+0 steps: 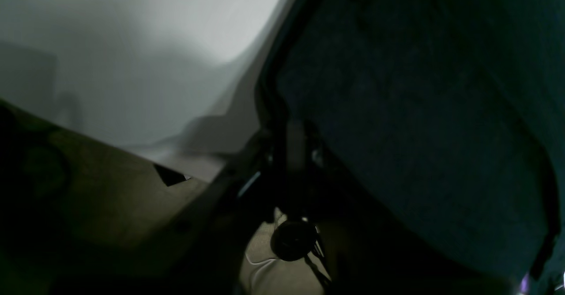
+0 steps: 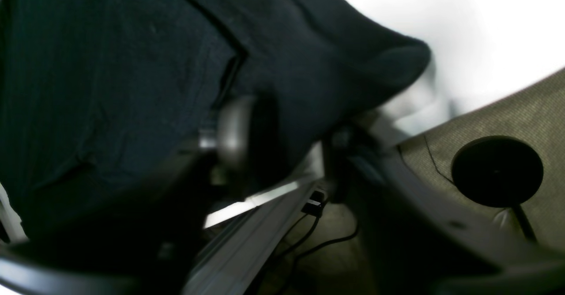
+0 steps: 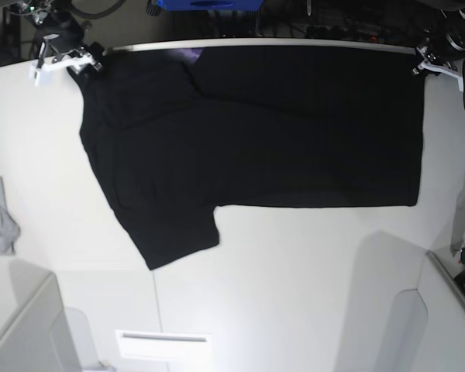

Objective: Fold the T-shirt properly
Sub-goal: 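Release the hem and raise both grippers, then reach both grippers to the shirt's collar-side edge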

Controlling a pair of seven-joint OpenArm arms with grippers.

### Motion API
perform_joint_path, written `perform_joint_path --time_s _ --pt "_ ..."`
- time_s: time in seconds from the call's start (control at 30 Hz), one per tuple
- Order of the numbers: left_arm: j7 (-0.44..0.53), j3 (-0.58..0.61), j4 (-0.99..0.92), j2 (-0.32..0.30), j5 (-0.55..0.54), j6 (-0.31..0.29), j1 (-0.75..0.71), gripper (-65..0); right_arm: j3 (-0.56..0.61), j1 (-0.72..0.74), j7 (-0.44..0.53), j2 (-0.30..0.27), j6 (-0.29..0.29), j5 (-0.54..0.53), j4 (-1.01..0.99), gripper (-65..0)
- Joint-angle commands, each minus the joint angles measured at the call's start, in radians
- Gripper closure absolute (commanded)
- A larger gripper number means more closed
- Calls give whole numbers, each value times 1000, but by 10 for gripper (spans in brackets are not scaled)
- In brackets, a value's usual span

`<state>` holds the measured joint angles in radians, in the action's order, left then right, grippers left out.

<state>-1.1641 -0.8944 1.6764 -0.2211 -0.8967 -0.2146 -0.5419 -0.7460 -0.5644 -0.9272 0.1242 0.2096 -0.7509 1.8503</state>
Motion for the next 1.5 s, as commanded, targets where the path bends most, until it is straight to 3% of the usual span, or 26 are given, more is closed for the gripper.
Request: perform_joint_path --time_s 0.0,0.17,0.23,0.3,0.5,0.7,0.9,1.07,1.27,1.4,1.47 --pt "13 -15 40 -18 -12 -7 -10 -146 -4 -10 10 -5 7 -11 18 -306" --pt "13 -171 141 -10 -19 -7 -31 -438 -60 -29 17 -4 9 -68 38 -291" --pt "11 -234 159 -11 -20 -7 -30 -507 -106 -33 17 -7 9 -117 45 -291" --pt "11 -271 159 -16 -20 -7 -28 -533 -136 -27 17 -19 9 -132 45 -291" --pt "11 -273 190 -45 -22 -7 -11 -532 -152 119 4 -122 1 -127 41 -291" --pt "11 -257 190 -47 -19 -7 49 -530 33 366 -56 -225 0 -111 -4 -291" --pt "9 -157 190 -57 -19 -7 79 -530 279 676 -36 -205 -22 172 -235 -293" --pt "9 -134 190 -56 -17 -7 79 -530 375 924 99 -206 -20 387 -613 -300" --pt "9 -137 181 -59 -12 -7 72 -530 389 1096 273 -249 -20 485 -1016 -300" --pt "9 -137 181 -59 -12 -6 78 -530 391 1124 300 -258 -16 511 -1110 -300" --pt "9 -137 181 -59 -12 -4 79 -530 391 1110 299 -254 14 512 -1108 -299"
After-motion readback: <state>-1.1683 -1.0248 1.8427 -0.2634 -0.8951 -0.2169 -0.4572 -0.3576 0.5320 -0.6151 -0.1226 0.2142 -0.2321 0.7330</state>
